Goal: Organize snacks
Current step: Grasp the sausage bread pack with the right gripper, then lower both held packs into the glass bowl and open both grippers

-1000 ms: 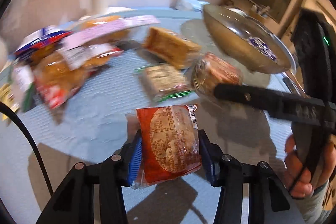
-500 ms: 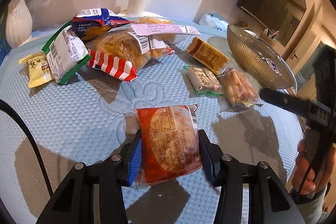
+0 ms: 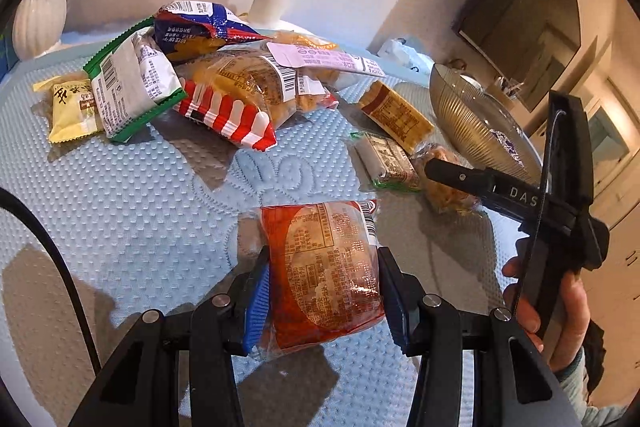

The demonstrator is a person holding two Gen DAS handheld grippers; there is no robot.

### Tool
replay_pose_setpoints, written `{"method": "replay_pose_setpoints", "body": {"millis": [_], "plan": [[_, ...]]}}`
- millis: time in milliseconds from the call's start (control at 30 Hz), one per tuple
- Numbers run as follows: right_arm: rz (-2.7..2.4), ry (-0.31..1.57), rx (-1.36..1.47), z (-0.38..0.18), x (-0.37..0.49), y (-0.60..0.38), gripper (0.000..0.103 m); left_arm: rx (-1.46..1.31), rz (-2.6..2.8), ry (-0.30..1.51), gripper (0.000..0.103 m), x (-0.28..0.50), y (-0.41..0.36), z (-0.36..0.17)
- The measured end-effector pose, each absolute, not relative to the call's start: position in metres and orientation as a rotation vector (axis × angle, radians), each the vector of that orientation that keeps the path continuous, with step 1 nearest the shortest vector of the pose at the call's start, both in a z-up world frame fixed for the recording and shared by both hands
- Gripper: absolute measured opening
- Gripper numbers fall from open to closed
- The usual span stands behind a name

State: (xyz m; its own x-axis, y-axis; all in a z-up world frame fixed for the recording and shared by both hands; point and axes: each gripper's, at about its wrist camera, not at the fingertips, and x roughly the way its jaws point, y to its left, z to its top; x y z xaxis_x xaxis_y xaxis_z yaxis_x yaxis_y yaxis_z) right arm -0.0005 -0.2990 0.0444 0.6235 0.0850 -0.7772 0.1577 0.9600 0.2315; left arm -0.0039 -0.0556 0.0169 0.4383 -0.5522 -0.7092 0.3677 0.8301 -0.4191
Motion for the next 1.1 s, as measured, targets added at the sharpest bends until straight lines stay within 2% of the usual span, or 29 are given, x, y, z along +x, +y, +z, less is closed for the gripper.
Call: {"method": "replay_pose_setpoints", "body": {"millis": [133,267,367,833,1100], "plan": [[-0.051,0.896,0.28,0.044,-0.004,-0.299,0.083,-0.259,-0.595,0.965,0.048,-0.002,-0.049,0.015],[-0.07,0.891,0.259,0.045,-0.008,-0.296,0.07,-0.252,-0.592,0.962,0.048,-0.002,-0.049,0.016],[-0.09,0.875,0.252,0.047,-0.017,-0.297,0.065,-0.216,-0.578,0.953,0.048,-0.004,-0.054,0.018],[-0.017,0.87,0.287,0.049,-0.067,-0.304,0.063,-0.102,-0.511,0.888,0.048,-0.013,-0.07,0.025],[0.032,0.801,0.302,0.087,-0.087,-0.317,0.062,-0.001,-0.513,0.789,0.047,-0.028,-0.097,0.064]]}}
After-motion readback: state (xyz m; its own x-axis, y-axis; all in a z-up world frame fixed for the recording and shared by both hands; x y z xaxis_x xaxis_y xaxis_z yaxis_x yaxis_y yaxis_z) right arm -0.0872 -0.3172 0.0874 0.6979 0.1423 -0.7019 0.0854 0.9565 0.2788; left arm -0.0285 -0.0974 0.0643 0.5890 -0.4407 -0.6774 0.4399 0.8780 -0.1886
